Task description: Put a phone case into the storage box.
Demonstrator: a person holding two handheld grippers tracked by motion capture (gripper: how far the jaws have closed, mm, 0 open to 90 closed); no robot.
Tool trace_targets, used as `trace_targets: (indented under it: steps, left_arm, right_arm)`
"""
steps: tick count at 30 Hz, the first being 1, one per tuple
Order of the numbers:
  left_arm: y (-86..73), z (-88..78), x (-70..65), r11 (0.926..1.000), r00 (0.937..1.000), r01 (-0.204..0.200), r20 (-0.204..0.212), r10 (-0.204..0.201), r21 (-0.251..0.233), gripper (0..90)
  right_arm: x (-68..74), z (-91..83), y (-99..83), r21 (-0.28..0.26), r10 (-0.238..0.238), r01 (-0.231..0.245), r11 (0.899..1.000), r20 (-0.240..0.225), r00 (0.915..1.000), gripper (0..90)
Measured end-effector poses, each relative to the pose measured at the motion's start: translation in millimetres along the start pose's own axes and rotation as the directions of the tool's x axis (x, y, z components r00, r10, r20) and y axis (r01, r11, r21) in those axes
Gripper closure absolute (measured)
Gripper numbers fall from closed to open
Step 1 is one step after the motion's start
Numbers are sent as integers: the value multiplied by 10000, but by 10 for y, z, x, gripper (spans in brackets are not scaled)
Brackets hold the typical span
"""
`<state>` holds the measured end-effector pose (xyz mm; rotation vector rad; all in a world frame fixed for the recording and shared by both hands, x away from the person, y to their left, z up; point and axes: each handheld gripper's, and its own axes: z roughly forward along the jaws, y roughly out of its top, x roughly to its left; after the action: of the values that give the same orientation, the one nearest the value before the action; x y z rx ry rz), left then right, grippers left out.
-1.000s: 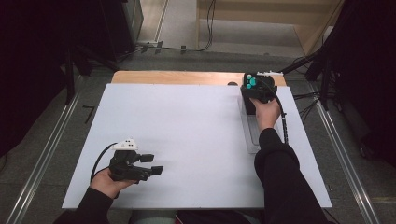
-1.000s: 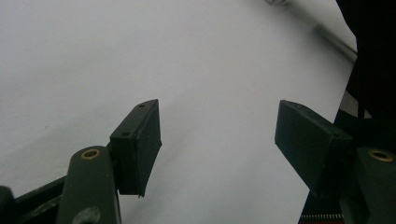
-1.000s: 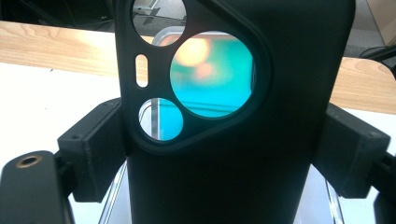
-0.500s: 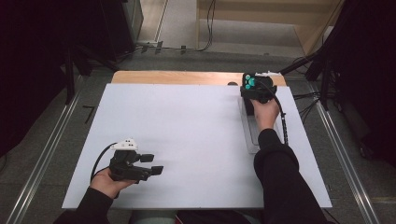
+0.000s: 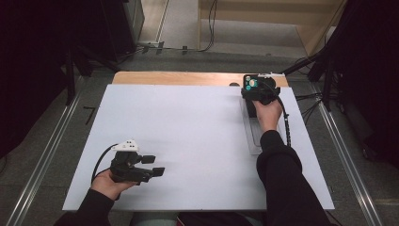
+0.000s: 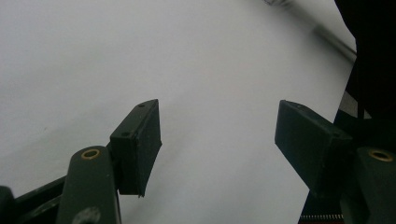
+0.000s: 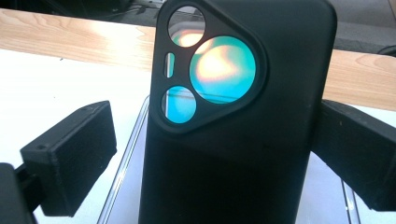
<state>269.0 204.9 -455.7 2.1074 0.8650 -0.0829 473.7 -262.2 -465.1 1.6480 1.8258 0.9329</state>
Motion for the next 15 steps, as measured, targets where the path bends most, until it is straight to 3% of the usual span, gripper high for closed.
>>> trace_targets:
  steps: [4, 15]
  left_arm:
    - [1, 3, 0, 10000, 10000, -4, -1, 4, 20, 313]
    - [6, 4, 3, 10000, 10000, 0, 3, 0, 41, 313]
  right_arm:
    - [-17, -14, 9, -73, 30, -31, 10000, -214, 9998, 0]
    - [-17, -92, 66, -159, 195, -198, 9997, -201, 9996, 0]
